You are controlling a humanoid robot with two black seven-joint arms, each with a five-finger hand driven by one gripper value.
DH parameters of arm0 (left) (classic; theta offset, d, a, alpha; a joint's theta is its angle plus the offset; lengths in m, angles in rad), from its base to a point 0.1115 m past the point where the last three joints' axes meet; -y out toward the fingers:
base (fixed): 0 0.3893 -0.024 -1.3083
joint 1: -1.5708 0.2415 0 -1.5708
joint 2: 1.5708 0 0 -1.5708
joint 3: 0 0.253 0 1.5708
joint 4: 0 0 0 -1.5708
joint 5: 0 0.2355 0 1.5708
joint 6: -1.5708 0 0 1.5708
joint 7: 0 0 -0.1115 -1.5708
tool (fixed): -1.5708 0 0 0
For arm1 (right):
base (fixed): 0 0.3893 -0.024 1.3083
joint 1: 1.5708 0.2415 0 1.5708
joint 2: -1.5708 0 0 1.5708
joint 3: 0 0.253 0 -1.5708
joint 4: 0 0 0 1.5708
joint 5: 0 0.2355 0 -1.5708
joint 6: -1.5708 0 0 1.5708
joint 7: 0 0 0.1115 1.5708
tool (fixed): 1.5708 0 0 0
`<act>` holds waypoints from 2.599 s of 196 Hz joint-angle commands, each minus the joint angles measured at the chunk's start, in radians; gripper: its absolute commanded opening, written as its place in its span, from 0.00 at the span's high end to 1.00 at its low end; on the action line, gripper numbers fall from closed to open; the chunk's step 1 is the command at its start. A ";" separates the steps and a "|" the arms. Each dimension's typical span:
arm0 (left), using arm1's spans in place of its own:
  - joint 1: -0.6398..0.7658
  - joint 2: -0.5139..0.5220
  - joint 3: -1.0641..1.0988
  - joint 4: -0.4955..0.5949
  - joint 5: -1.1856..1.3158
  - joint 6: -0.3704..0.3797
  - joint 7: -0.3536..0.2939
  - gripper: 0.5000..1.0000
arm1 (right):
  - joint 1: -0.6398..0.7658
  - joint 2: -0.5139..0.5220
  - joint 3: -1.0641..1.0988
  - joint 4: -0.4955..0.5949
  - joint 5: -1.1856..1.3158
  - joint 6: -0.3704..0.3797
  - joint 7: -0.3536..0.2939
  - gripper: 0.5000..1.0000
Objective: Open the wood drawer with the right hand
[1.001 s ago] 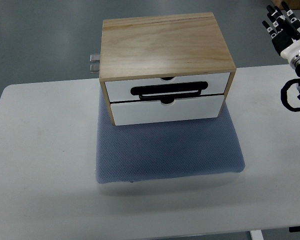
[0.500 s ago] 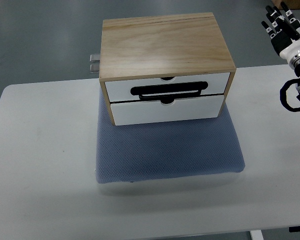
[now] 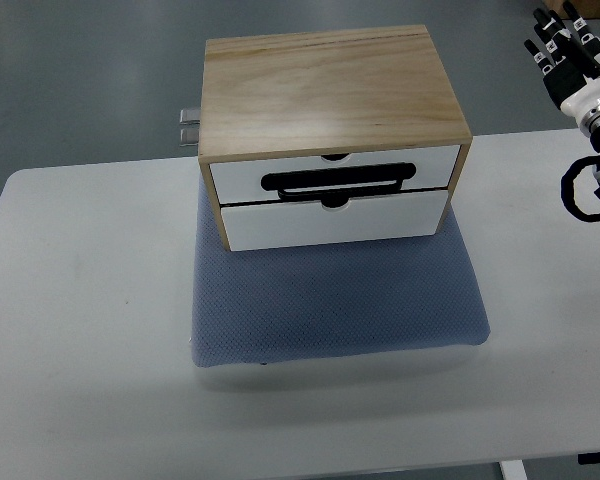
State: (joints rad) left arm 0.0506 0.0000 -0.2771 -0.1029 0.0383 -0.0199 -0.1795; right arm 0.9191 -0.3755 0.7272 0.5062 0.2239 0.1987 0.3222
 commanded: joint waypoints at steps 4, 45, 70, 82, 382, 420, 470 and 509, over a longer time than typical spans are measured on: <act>0.000 0.000 -0.001 0.000 0.000 0.000 0.002 0.00 | 0.001 0.001 0.000 0.000 0.000 -0.001 0.002 0.11; 0.000 0.000 0.001 0.000 0.000 0.000 0.000 0.00 | 0.001 0.000 -0.002 0.000 0.000 -0.001 0.002 0.11; 0.000 0.000 0.001 0.000 0.000 0.000 0.000 0.00 | 0.001 -0.002 -0.017 0.003 -0.002 0.001 0.000 0.11; 0.000 0.000 -0.001 0.000 0.000 0.000 0.000 0.00 | 0.003 -0.010 -0.025 0.005 -0.003 -0.001 -0.002 0.11; 0.000 0.000 0.001 0.000 0.000 0.000 0.000 0.00 | 1.123 -0.140 -1.341 0.460 -0.775 0.399 -0.002 0.12; 0.000 0.000 -0.001 0.000 0.000 0.000 0.000 0.00 | 1.144 -0.088 -1.341 0.526 -0.810 0.412 -0.012 0.12; 0.000 0.000 0.001 0.000 0.000 0.000 0.000 0.00 | 1.143 -0.085 -1.345 0.647 -0.807 0.412 -0.049 0.12; 0.000 0.000 0.001 0.000 0.000 0.000 0.000 0.00 | 1.143 -0.088 -1.339 0.707 -0.798 0.412 -0.080 0.12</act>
State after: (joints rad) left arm 0.0506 0.0000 -0.2772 -0.1027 0.0384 -0.0199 -0.1795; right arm 2.0604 -0.4605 -0.6153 1.1735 -0.5797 0.6110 0.2528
